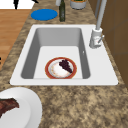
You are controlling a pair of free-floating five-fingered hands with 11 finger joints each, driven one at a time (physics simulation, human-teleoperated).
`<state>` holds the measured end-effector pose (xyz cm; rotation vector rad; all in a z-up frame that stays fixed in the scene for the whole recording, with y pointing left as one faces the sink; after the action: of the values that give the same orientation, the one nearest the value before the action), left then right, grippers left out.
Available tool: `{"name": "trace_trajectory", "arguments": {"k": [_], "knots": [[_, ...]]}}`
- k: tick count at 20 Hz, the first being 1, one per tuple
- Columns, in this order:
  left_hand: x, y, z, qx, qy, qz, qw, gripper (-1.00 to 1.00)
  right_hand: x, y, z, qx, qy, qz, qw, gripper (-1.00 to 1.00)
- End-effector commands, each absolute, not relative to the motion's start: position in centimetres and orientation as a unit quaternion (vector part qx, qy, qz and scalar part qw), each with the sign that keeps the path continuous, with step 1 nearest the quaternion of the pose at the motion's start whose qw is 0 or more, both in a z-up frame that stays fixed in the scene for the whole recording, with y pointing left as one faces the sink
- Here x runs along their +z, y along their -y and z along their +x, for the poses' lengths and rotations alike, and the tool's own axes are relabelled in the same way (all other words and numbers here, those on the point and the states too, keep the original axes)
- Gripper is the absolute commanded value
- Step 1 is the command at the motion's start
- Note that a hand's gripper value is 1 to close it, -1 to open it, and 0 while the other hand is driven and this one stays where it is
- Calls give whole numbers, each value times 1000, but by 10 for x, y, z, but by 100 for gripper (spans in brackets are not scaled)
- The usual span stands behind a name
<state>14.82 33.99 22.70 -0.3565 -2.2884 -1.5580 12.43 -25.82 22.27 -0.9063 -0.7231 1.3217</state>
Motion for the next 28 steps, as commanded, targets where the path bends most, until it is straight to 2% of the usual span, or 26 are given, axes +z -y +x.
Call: {"name": "trace_trajectory", "arguments": {"k": [1, 10, 18, 25, 28], "knots": [[223, -323, 142, -575, 789, -109, 186, -100, 223, 258, 124, 579, 317, -397, 638, 0], [213, -289, 149, -568, 794, -101, 192, -100, 223, 258, 124, 579, 317, -397, 638, 0], [214, -290, 149, -559, 801, -121, 178, -100, 223, 258, 124, 579, 317, -397, 638, 0], [245, -271, 147, -571, 792, -123, 178, -100, 223, 258, 124, 579, 317, -397, 638, 0], [253, -262, 133, -572, 795, -123, 159, -100, 223, 258, 124, 579, 317, -397, 638, 0]]}}
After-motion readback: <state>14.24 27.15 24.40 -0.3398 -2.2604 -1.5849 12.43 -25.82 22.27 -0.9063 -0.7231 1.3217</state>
